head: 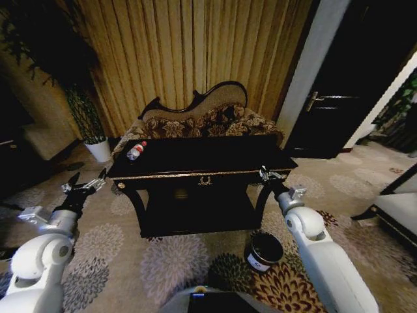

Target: Move to the front of the table and place the trash on the table into the trash bin.

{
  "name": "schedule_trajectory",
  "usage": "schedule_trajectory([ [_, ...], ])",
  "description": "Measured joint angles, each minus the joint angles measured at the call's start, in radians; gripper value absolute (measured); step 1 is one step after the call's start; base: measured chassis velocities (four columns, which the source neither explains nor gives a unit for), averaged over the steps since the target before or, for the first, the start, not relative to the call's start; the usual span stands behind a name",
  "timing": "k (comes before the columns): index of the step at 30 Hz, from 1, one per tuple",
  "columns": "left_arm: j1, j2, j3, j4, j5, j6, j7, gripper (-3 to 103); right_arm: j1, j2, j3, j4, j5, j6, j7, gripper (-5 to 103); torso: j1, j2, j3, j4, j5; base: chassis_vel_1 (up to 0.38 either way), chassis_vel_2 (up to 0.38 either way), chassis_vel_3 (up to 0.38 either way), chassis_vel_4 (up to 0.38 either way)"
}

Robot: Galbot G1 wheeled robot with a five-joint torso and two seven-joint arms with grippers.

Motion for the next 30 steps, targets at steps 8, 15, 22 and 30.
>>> schedule_trajectory([
  [8, 0.002, -0.016, -0.011, 0.007, 0.000, -0.005, -0.002, 100, -0.200, 0.057, 0.051, -0.134, -0.118, 0.031, 0.000, 2, 0.001, 0.000, 0.000, 0.0001, -0.0002, 0.000, 0.000, 0.000, 0.000],
  [15, 0.001, -0.022, -0.002, 0.012, 0.012, -0.008, -0.002, 100, -0.146, 0.081, 0.022, -0.316, -0.178, 0.031, 0.000, 2, 0.000, 0.000, 0.000, 0.0000, 0.0000, 0.000, 0.000, 0.000, 0.000],
  [22, 0.010, -0.022, -0.013, -0.004, 0.012, -0.015, -0.001, 100, 0.016, 0.079, -0.023, -0.615, -0.279, 0.041, 0.000, 2, 0.001, 0.000, 0.000, 0.0006, 0.0000, 0.000, 0.000, 0.000, 0.000],
  [30, 0.014, -0.022, -0.018, -0.001, 0.010, -0.016, -0.001, 100, 0.075, 0.105, -0.035, -0.815, -0.378, 0.067, 0.000, 2, 0.001, 0.000, 0.000, 0.0000, 0.0001, 0.000, 0.000, 0.000, 0.000],
])
